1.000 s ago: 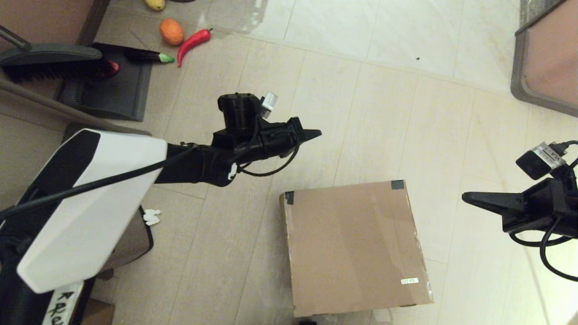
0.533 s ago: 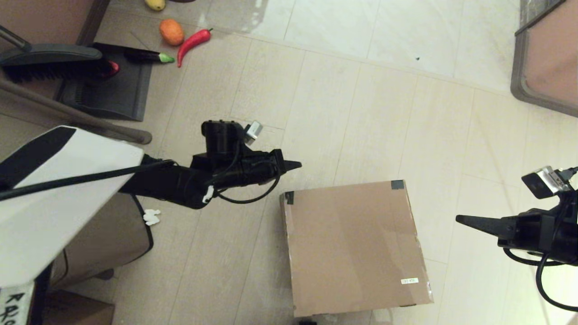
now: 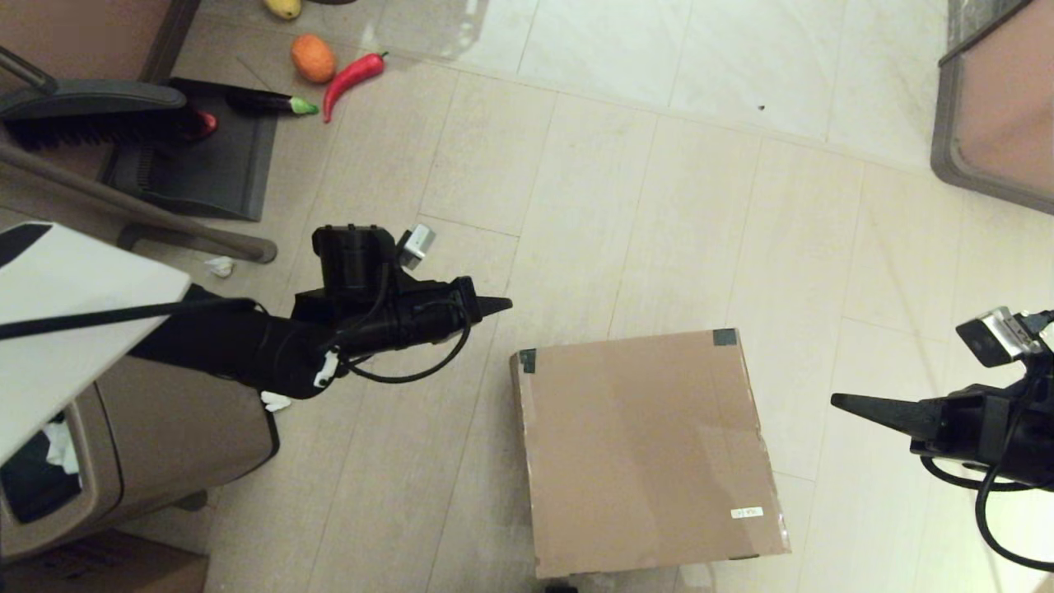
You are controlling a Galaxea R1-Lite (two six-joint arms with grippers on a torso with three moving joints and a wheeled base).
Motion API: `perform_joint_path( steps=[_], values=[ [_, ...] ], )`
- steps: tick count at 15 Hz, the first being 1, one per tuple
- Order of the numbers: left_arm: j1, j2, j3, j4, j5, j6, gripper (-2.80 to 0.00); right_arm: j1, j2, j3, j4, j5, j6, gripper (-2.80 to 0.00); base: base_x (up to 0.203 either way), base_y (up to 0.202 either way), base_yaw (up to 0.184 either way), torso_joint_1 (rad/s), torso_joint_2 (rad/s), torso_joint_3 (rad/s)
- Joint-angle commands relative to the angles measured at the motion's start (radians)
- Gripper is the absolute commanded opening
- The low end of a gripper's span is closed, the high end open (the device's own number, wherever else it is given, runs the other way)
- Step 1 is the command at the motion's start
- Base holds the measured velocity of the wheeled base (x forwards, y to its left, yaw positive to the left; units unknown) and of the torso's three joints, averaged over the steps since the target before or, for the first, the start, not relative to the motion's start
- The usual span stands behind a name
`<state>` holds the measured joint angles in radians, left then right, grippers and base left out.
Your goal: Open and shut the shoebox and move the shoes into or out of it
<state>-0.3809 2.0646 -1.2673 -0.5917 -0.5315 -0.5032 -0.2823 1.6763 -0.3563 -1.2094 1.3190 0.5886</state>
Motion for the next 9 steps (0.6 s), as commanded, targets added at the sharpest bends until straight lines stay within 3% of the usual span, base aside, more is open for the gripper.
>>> perform_joint_path(
  steps=[1, 9],
  values=[
    [0.000, -0.007, 0.002, -0.003, 0.007, -0.003, -2.80, 0.000, -0.004, 0.004, -0.007, -0.003, -0.006, -2.80, 0.000, 0.000, 0.000, 0.000, 0.00, 0.000],
    [0.003, -0.048, 0.067, -0.006, 0.013, -0.006, -2.80, 0.000, -0.006, 0.005, -0.007, -0.050, -0.012, -2.80, 0.000, 0.000, 0.000, 0.000, 0.00, 0.000]
  ],
)
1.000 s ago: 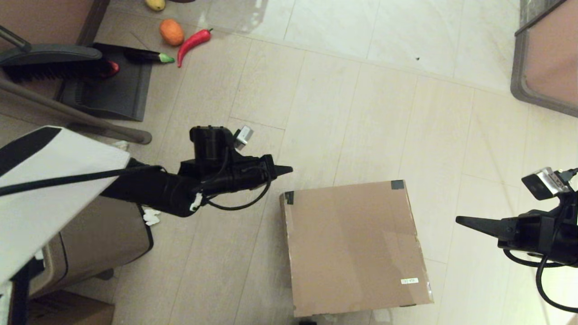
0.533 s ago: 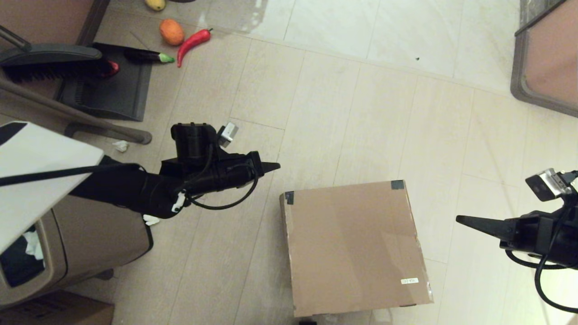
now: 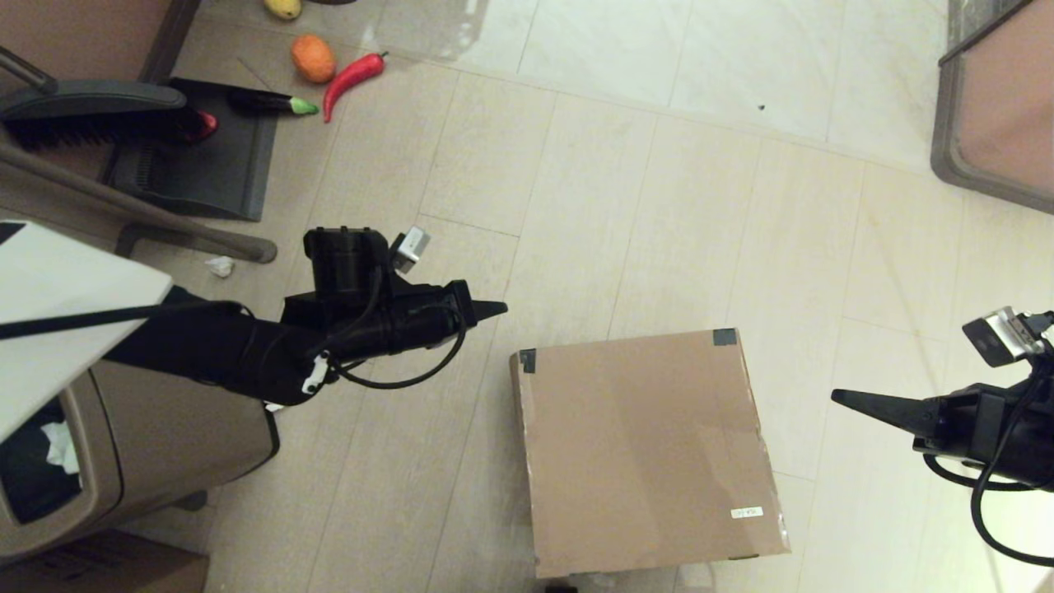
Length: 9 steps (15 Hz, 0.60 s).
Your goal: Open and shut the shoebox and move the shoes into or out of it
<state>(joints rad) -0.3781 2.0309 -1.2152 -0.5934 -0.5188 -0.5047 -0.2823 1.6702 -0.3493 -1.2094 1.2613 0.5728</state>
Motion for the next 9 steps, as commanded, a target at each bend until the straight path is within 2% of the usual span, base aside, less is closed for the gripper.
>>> perform_joint_path(
  steps=[1, 4, 6, 9],
  values=[
    [0.001, -0.018, 0.025, -0.005, 0.012, -0.005, -2.80, -0.001, -0.001, -0.002, -0.007, 0.004, 0.003, -2.80, 0.000, 0.000, 0.000, 0.000, 0.00, 0.000],
    [0.001, -0.024, 0.075, -0.043, 0.035, -0.009, -2.80, 0.000, -0.006, 0.006, -0.007, -0.017, 0.003, -2.80, 0.000, 0.000, 0.000, 0.000, 0.00, 0.000],
    [0.014, -0.041, 0.135, -0.082, 0.061, -0.015, -2.80, 0.001, -0.006, 0.006, -0.007, -0.068, 0.003, -2.80, 0.000, 0.000, 0.000, 0.000, 0.00, 0.000],
    [0.050, -0.064, 0.178, -0.125, 0.093, -0.071, -2.80, 0.001, -0.007, 0.009, -0.007, -0.095, 0.002, -2.80, 0.000, 0.000, 0.000, 0.000, 0.00, 0.000]
  ],
)
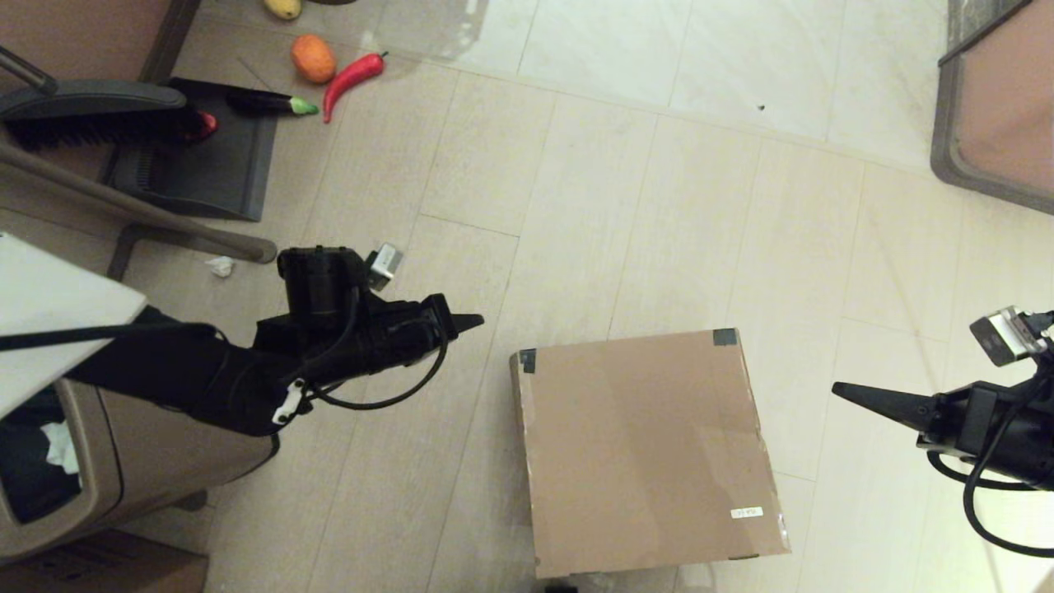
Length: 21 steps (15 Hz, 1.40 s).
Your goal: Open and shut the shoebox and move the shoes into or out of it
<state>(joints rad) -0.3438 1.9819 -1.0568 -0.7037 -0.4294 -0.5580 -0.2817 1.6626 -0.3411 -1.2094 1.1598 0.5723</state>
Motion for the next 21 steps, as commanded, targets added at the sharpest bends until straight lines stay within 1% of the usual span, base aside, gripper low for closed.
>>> perform_joint_path(
  steps=[1, 6, 9, 11, 13, 15, 18, 19, 20, 21],
  values=[
    [0.027, -0.016, 0.024, -0.030, 0.007, -0.029, -2.80, 0.001, -0.001, 0.002, -0.007, 0.006, 0.003, -2.80, 0.000, 0.000, 0.000, 0.000, 0.00, 0.000],
    [0.032, -0.015, 0.041, -0.039, 0.010, -0.033, -2.80, 0.000, -0.001, 0.014, -0.006, 0.005, 0.003, -2.80, 0.000, 0.000, 0.000, 0.000, 0.00, 0.000],
    [0.031, -0.011, 0.053, -0.039, 0.022, -0.031, -2.80, 0.001, -0.003, 0.020, -0.006, -0.022, 0.003, -2.80, 0.000, 0.000, 0.000, 0.000, 0.00, 0.000],
    [0.037, -0.015, 0.082, -0.042, 0.035, -0.032, -2.80, 0.000, -0.016, 0.027, -0.006, -0.024, 0.004, -2.80, 0.000, 0.000, 0.000, 0.000, 0.00, 0.000],
    [0.048, -0.012, 0.101, -0.071, 0.050, -0.033, -2.80, -0.001, -0.024, 0.044, -0.006, -0.025, 0.003, -2.80, 0.000, 0.000, 0.000, 0.000, 0.00, 0.000],
    [0.060, -0.017, 0.114, -0.080, 0.052, -0.034, -2.80, 0.001, -0.034, 0.051, -0.006, -0.025, 0.003, -2.80, 0.000, 0.000, 0.000, 0.000, 0.00, 0.000],
    [0.060, -0.034, 0.174, -0.101, 0.081, -0.033, -2.80, -0.001, -0.038, 0.056, -0.006, -0.037, 0.003, -2.80, 0.000, 0.000, 0.000, 0.000, 0.00, 0.000],
    [0.060, -0.053, 0.206, -0.121, 0.086, -0.032, -2.80, 0.001, -0.038, 0.057, -0.005, -0.074, 0.003, -2.80, 0.000, 0.000, 0.000, 0.000, 0.00, 0.000],
    [0.060, -0.084, 0.239, -0.135, 0.094, -0.031, -2.80, 0.003, -0.037, 0.056, -0.003, -0.128, -0.001, -2.80, 0.000, 0.000, 0.000, 0.000, 0.00, 0.000],
    [0.061, -0.123, 0.274, -0.141, 0.107, -0.029, -2.80, 0.015, -0.035, 0.053, 0.005, -0.233, -0.014, -2.80, 0.000, 0.000, 0.000, 0.000, 0.00, 0.000]
  ],
)
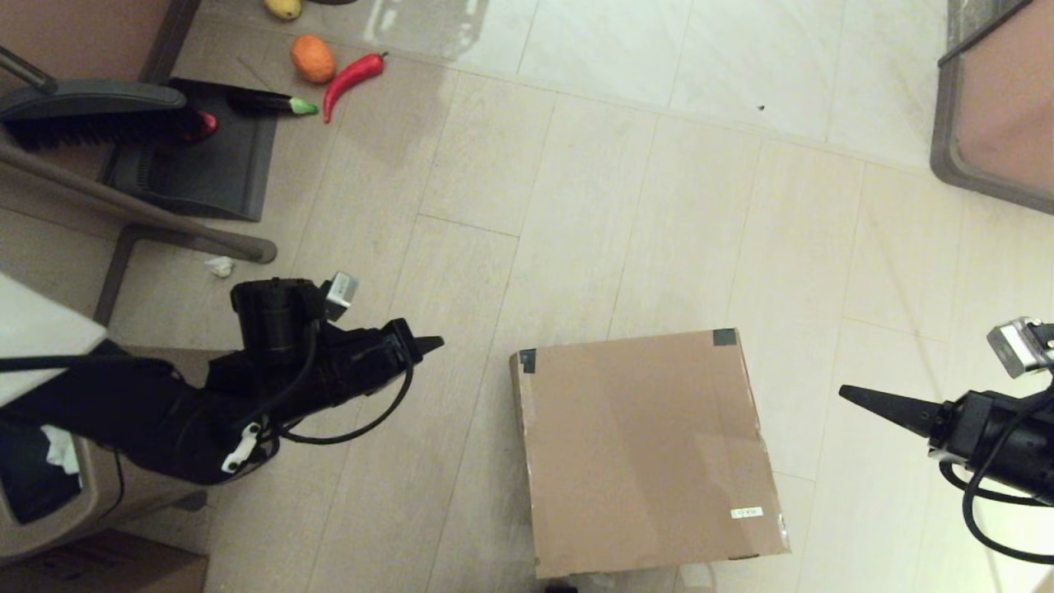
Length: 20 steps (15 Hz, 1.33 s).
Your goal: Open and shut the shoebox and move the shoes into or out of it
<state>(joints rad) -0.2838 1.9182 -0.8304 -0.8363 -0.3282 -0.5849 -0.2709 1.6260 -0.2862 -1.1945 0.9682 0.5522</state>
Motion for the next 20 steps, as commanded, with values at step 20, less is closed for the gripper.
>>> perform_joint_path(
  steps=[20],
  values=[
    [0.271, -0.980, 0.830, 0.415, 0.188, 0.588, -2.80, 0.113, -1.269, 0.213, 1.277, -0.754, -0.648, -2.80, 0.000, 0.000, 0.000, 0.000, 0.00, 0.000]
  ],
)
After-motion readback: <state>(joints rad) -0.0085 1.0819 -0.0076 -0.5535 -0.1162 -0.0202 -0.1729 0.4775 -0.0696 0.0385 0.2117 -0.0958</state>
